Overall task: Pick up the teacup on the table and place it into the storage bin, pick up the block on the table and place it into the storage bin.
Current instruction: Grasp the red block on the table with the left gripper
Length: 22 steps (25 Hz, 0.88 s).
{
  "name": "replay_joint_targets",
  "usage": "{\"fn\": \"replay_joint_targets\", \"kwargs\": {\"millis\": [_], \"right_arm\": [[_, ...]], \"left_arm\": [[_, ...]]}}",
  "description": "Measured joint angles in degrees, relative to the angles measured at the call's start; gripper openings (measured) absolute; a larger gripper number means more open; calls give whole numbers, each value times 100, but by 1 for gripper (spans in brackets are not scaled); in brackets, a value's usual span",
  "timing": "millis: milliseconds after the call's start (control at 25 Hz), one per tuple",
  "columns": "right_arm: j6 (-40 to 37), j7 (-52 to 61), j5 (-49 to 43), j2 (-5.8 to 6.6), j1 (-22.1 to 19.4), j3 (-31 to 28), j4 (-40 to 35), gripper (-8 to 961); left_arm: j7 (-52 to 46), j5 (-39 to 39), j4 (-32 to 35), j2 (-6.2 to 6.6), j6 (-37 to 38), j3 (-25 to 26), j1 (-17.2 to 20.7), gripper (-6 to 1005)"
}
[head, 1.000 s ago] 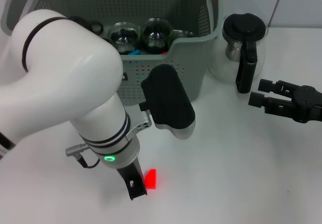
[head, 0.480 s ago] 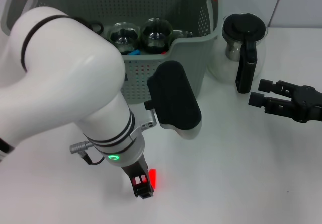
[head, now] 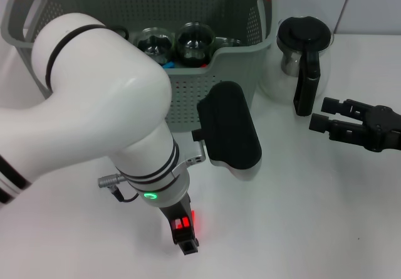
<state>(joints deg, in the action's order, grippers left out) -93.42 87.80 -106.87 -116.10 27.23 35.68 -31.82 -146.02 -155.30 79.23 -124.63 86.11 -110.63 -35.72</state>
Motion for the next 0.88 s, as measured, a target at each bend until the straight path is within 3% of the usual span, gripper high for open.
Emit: {"fn": "replay_joint_targets", "kwargs": {"millis": [160,880], "right_arm": [[0,0,0,0,-13,0,0,884],[3,0,0,0,-16,0,0,885]], "left_arm": [[47,7,-73,-5,-37,-56,-34,795],[-53,5,-527,-8,-262,-54,-248,783]]}}
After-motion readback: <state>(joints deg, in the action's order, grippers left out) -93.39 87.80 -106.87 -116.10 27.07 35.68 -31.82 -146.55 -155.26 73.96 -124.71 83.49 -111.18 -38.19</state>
